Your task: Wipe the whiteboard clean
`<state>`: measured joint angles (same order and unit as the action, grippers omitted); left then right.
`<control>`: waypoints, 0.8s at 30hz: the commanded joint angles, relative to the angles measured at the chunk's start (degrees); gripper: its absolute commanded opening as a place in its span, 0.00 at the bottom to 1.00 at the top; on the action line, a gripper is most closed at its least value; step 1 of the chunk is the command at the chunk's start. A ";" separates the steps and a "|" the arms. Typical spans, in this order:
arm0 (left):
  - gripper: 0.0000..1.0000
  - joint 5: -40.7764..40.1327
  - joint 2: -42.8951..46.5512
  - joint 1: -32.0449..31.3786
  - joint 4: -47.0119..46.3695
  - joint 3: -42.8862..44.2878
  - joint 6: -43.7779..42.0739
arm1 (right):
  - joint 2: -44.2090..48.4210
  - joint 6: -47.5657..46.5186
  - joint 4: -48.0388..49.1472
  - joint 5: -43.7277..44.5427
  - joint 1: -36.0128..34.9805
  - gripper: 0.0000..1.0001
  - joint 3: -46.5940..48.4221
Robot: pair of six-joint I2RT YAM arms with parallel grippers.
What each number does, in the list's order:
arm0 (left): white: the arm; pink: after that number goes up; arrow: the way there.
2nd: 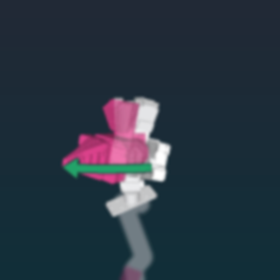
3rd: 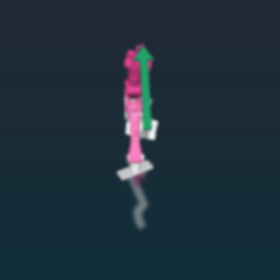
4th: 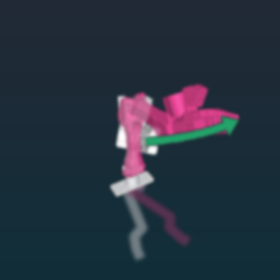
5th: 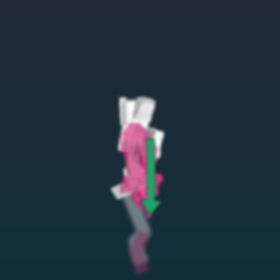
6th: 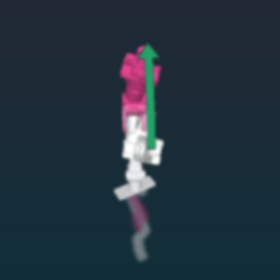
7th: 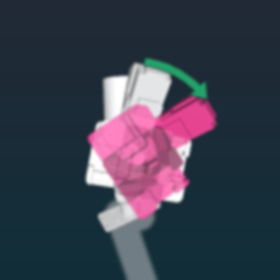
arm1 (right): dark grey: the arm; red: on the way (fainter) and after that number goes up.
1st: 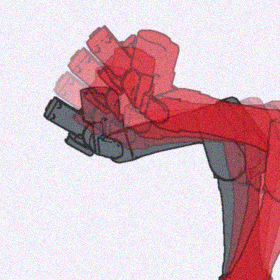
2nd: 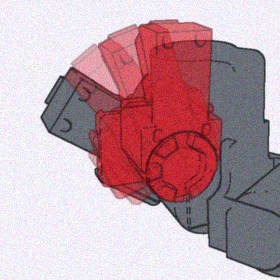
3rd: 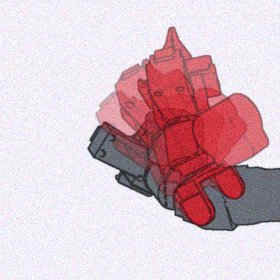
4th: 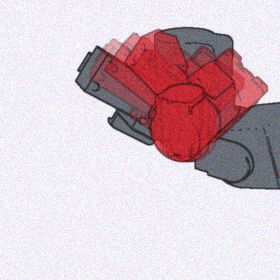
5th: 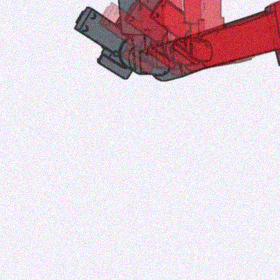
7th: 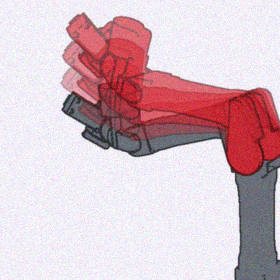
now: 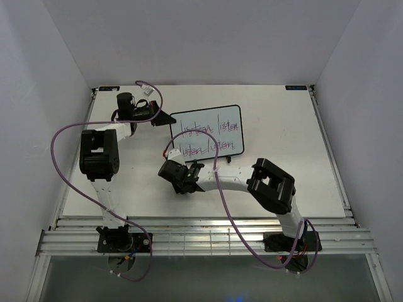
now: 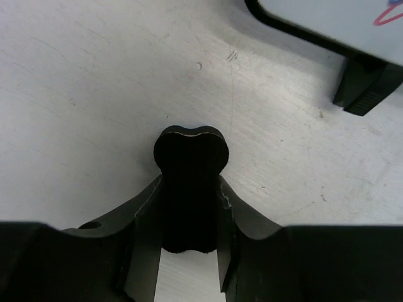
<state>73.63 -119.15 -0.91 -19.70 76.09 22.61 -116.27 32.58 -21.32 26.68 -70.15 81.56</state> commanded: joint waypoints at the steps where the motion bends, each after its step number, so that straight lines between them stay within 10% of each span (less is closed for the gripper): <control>1: 0.00 -6.56 1.82 -0.67 -0.69 -2.18 -7.41 | 8.75 -3.11 0.75 4.08 -0.25 0.32 -0.52; 24: 0.00 -3.75 0.33 -0.76 -0.86 -0.51 -3.19 | 16.40 -29.50 14.81 1.45 15.75 0.25 3.01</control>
<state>73.49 -118.58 -0.89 -20.80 75.07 23.97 -105.89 5.26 -11.25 29.04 -54.35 85.25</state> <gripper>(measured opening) 0.107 0.376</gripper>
